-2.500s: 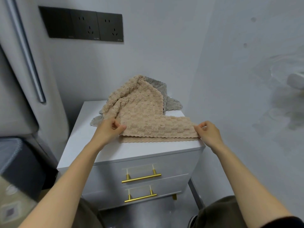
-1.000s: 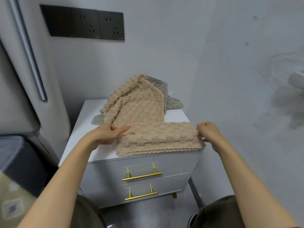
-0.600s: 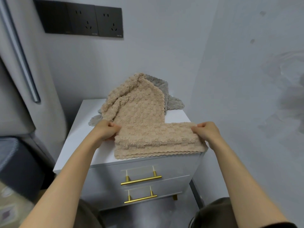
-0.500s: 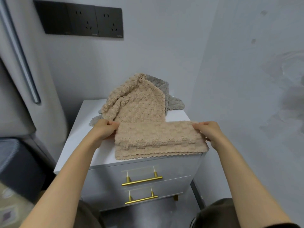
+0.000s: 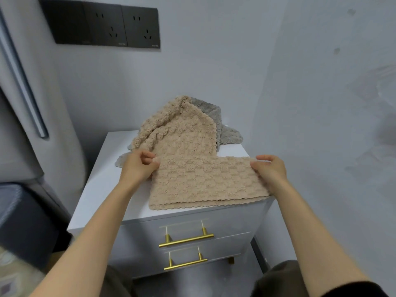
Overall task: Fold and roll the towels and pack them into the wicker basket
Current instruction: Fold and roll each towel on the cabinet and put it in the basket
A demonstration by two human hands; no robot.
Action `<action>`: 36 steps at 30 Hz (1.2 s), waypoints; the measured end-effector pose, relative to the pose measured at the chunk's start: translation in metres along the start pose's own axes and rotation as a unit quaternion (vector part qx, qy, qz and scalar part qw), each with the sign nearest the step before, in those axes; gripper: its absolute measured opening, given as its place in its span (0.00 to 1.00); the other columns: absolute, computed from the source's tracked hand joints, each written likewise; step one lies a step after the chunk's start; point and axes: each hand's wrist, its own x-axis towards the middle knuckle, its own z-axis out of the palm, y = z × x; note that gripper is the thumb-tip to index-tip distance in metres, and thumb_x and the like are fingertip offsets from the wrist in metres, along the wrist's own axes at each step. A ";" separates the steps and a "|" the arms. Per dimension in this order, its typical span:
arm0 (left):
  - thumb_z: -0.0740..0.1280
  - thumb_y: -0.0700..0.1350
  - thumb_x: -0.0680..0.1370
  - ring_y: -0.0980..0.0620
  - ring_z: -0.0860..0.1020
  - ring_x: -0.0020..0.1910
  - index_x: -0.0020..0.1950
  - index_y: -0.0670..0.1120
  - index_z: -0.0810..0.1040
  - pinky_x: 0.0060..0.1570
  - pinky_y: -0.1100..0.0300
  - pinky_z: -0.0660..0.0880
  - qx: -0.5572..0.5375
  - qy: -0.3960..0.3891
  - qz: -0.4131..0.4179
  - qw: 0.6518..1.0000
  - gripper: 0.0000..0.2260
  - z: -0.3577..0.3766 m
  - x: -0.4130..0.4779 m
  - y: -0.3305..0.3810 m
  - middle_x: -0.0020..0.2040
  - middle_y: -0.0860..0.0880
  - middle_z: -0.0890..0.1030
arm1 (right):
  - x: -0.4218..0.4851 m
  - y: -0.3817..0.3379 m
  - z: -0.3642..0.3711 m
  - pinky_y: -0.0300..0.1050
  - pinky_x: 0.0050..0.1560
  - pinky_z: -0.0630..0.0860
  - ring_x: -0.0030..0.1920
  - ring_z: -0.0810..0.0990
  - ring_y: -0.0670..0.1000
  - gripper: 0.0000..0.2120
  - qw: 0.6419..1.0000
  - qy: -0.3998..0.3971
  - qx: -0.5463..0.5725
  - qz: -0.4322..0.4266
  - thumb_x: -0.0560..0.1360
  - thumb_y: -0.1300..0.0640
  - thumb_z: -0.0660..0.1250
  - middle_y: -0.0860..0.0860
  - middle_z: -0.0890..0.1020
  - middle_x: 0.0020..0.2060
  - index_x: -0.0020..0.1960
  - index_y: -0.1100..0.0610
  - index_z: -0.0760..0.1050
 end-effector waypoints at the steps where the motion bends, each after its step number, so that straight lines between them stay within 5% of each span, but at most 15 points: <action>1: 0.71 0.40 0.74 0.49 0.77 0.43 0.53 0.44 0.76 0.44 0.54 0.76 0.071 0.017 0.035 0.997 0.09 0.001 0.000 -0.003 0.43 0.47 0.79 | 0.000 0.002 0.001 0.47 0.49 0.78 0.47 0.80 0.53 0.15 0.999 0.006 -0.028 -0.020 0.72 0.60 0.71 0.53 0.81 0.51 0.57 0.55 0.75; 7: 0.68 0.41 0.75 0.47 0.68 0.61 0.57 0.49 0.77 0.56 0.58 0.65 0.229 0.107 0.222 0.942 0.11 0.015 -0.019 0.001 0.58 0.48 0.72 | -0.018 -0.004 0.009 0.46 0.57 0.65 0.65 0.65 0.57 0.16 0.951 0.068 -0.227 -0.199 0.75 0.61 0.64 0.55 0.72 0.62 0.63 0.54 0.72; 11: 0.63 0.44 0.79 0.47 0.67 0.69 0.67 0.46 0.73 0.69 0.51 0.64 0.261 0.028 0.338 0.904 0.16 0.035 -0.039 0.007 0.69 0.47 0.71 | -0.052 -0.011 0.028 0.46 0.64 0.64 0.66 0.68 0.56 0.16 0.896 -0.022 -0.274 -0.348 0.78 0.60 0.61 0.54 0.74 0.65 0.65 0.57 0.73; 15: 0.50 0.51 0.84 0.52 0.45 0.78 0.79 0.49 0.52 0.74 0.53 0.41 0.337 -0.103 0.277 0.894 0.23 0.059 -0.053 0.001 0.79 0.52 0.51 | -0.078 -0.002 0.047 0.50 0.75 0.51 0.76 0.55 0.55 0.22 0.836 -0.157 -0.371 -0.372 0.83 0.53 0.52 0.52 0.60 0.76 0.76 0.54 0.59; 19: 0.44 0.56 0.83 0.52 0.38 0.77 0.79 0.54 0.44 0.74 0.50 0.36 0.401 -0.132 0.219 0.880 0.24 0.061 -0.056 -0.008 0.79 0.53 0.41 | -0.077 0.014 0.044 0.54 0.75 0.39 0.78 0.40 0.54 0.25 0.809 -0.215 -0.471 -0.279 0.83 0.44 0.42 0.49 0.43 0.78 0.78 0.45 0.43; 24: 0.43 0.64 0.80 0.48 0.34 0.76 0.78 0.58 0.40 0.74 0.47 0.36 0.419 -0.143 0.153 0.883 0.28 0.046 -0.058 -0.017 0.77 0.49 0.35 | -0.069 0.023 0.020 0.56 0.75 0.39 0.77 0.39 0.54 0.29 0.811 -0.180 -0.506 -0.233 0.80 0.36 0.41 0.48 0.42 0.78 0.78 0.43 0.41; 29: 0.45 0.64 0.80 0.46 0.37 0.77 0.79 0.55 0.45 0.74 0.48 0.41 0.385 -0.143 0.144 0.901 0.30 0.036 -0.061 -0.017 0.78 0.46 0.37 | -0.068 0.027 -0.001 0.60 0.74 0.50 0.77 0.46 0.58 0.29 0.845 -0.144 -0.486 -0.172 0.80 0.37 0.45 0.47 0.45 0.78 0.78 0.43 0.45; 33: 0.55 0.53 0.82 0.43 0.49 0.77 0.73 0.46 0.66 0.73 0.47 0.52 0.238 -0.042 0.143 0.960 0.22 0.031 -0.054 -0.015 0.77 0.40 0.53 | -0.061 0.030 -0.014 0.55 0.64 0.65 0.69 0.63 0.62 0.27 0.903 -0.086 -0.406 -0.113 0.79 0.40 0.54 0.56 0.68 0.70 0.74 0.52 0.60; 36: 0.63 0.45 0.78 0.42 0.56 0.74 0.70 0.45 0.69 0.71 0.49 0.57 0.176 -0.011 0.090 0.980 0.20 0.026 -0.044 -0.012 0.73 0.38 0.61 | -0.058 0.028 -0.020 0.49 0.54 0.73 0.59 0.75 0.60 0.22 0.933 -0.064 -0.342 -0.098 0.76 0.43 0.61 0.55 0.79 0.58 0.63 0.56 0.72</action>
